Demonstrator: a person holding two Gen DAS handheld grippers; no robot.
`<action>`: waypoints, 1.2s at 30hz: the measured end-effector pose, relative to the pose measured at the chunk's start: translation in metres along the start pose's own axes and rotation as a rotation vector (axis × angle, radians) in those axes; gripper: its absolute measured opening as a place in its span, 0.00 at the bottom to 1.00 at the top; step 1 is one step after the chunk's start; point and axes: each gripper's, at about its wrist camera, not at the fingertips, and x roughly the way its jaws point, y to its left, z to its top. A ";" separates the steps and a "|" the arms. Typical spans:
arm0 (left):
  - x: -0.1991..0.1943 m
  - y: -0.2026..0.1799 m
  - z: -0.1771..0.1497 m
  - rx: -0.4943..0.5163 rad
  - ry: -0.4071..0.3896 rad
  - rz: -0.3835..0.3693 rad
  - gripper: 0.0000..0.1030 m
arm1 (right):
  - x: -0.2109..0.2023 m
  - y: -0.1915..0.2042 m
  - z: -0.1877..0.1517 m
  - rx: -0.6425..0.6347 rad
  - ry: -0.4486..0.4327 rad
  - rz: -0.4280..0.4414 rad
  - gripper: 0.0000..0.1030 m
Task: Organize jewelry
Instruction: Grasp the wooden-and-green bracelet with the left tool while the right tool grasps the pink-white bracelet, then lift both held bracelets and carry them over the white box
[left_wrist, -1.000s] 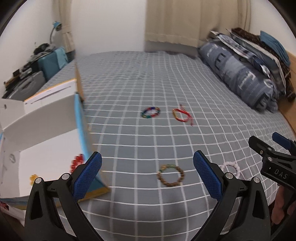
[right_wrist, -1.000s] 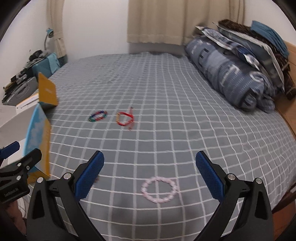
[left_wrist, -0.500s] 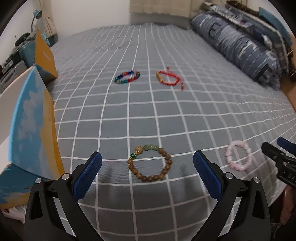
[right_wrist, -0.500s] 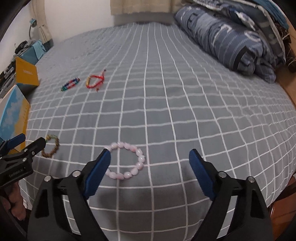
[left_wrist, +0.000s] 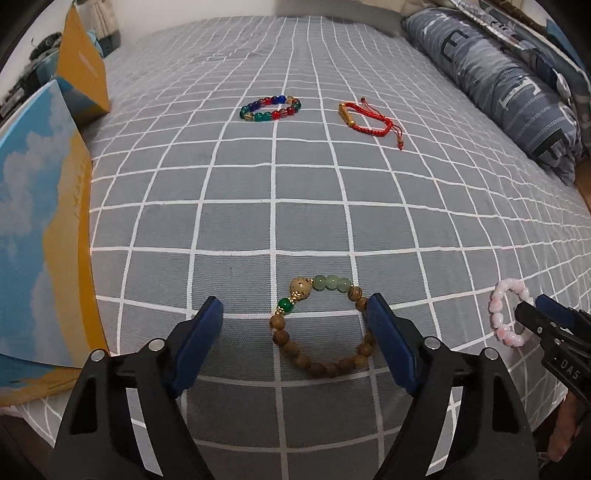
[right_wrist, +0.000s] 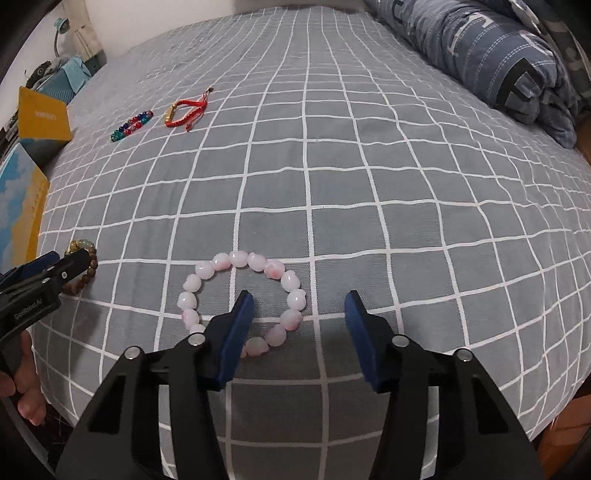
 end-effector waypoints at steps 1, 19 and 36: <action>0.001 0.001 0.001 0.000 0.004 0.005 0.69 | 0.001 0.000 0.001 0.001 0.001 0.003 0.44; -0.003 -0.002 -0.001 0.034 0.028 0.035 0.07 | 0.004 -0.005 0.005 0.024 0.025 -0.014 0.10; -0.034 0.003 0.003 0.021 -0.030 -0.023 0.07 | -0.030 -0.004 0.008 0.037 -0.056 0.018 0.10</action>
